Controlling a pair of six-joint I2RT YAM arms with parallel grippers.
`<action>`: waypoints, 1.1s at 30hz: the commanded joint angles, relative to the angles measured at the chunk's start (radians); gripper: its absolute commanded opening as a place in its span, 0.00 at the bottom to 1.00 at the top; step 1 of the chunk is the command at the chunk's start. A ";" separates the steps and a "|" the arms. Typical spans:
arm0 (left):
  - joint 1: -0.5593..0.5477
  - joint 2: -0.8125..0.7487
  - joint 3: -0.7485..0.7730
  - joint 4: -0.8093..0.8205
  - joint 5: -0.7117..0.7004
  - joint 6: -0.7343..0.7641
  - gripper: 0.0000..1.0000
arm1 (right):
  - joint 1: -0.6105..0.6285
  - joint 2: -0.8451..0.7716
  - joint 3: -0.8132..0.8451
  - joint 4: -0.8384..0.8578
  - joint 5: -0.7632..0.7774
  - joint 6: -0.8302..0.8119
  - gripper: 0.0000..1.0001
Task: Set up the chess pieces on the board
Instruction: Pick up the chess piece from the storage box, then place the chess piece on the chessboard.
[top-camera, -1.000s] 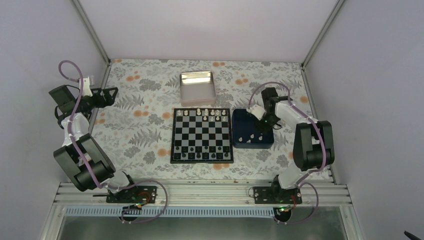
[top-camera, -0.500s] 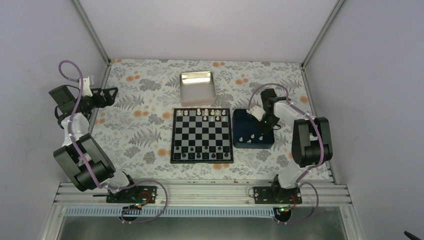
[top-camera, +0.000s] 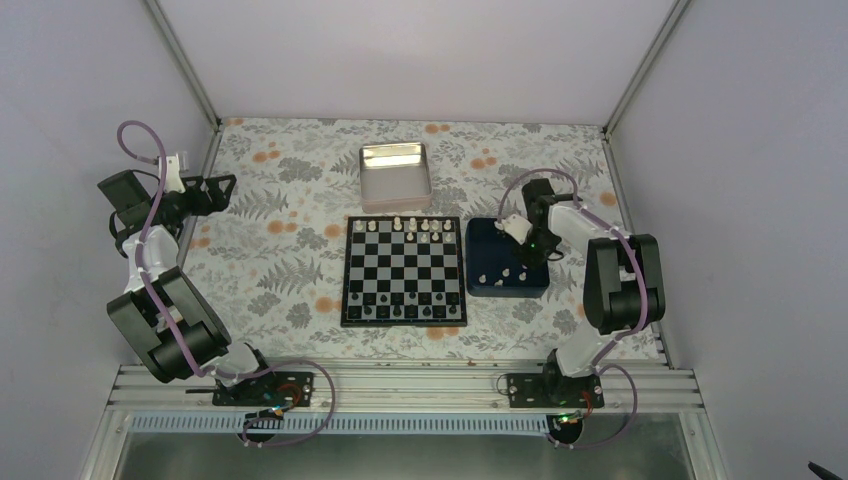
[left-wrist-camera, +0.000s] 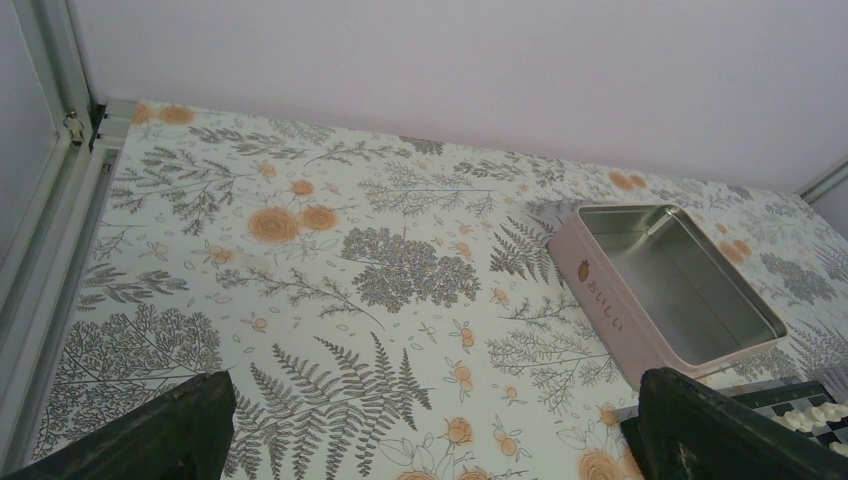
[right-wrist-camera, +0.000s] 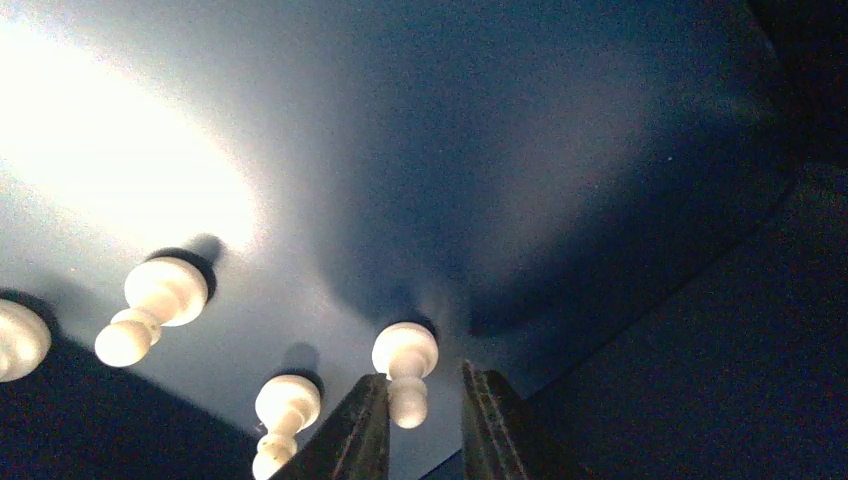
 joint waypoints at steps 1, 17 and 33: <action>0.009 0.000 -0.002 0.019 0.021 0.000 1.00 | -0.005 0.000 -0.002 -0.013 0.014 0.001 0.18; 0.009 -0.006 0.000 0.019 0.021 -0.003 1.00 | 0.293 0.011 0.433 -0.249 -0.060 0.034 0.08; 0.010 -0.008 0.003 0.013 0.013 0.002 1.00 | 0.606 0.499 1.042 -0.336 -0.093 0.002 0.11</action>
